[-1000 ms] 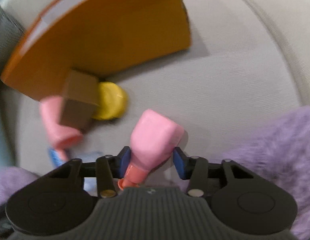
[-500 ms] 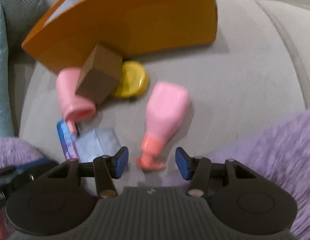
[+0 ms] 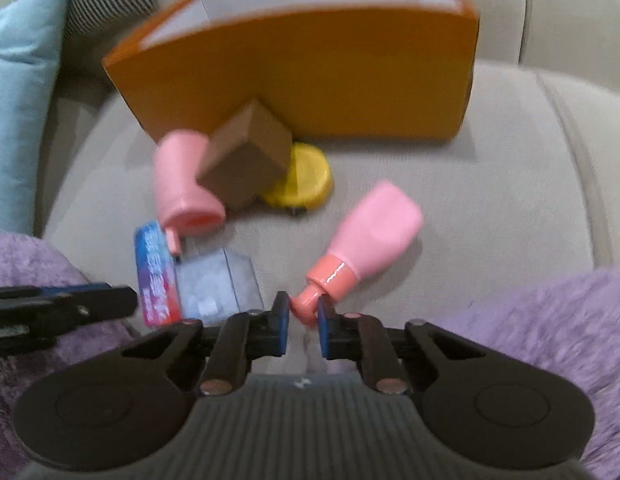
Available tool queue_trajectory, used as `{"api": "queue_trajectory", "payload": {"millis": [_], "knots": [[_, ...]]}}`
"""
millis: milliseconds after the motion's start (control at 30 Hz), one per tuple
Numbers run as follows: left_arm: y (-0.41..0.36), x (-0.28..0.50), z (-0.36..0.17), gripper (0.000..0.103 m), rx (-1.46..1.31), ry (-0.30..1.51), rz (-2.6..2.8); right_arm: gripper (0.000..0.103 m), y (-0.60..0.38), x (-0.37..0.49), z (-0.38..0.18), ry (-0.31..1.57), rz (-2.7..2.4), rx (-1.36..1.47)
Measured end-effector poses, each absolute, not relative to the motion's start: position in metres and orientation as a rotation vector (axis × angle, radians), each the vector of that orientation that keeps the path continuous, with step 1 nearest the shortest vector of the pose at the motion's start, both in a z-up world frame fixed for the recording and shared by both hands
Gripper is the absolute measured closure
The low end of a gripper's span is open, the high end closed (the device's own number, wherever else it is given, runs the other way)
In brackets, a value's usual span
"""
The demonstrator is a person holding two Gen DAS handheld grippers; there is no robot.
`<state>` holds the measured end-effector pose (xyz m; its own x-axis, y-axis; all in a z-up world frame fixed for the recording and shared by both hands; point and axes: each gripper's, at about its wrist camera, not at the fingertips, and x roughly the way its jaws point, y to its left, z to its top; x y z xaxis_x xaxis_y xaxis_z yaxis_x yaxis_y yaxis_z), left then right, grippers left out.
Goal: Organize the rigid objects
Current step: 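Move both tools back over the pile of items beside the box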
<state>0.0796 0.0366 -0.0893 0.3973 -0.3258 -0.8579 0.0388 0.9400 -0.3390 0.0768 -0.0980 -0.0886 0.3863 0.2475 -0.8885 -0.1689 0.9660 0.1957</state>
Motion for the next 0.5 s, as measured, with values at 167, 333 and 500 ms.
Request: {"api": "queue_trajectory", "payload": {"millis": [167,333,500], "knots": [[0.038,0.084,-0.086,0.062,-0.287,1.125,-0.231,0.103,-0.114,0.092,-0.064,1.049,0.215,0.105],[0.038,0.091,-0.087,0.062,-0.294,1.123,-0.224,0.103,-0.138,0.109,-0.063,1.05,0.152,0.13],[0.034,0.092,-0.091,0.062,-0.272,1.137,-0.215,0.098,-0.127,0.099,-0.078,1.125,0.218,0.135]]}}
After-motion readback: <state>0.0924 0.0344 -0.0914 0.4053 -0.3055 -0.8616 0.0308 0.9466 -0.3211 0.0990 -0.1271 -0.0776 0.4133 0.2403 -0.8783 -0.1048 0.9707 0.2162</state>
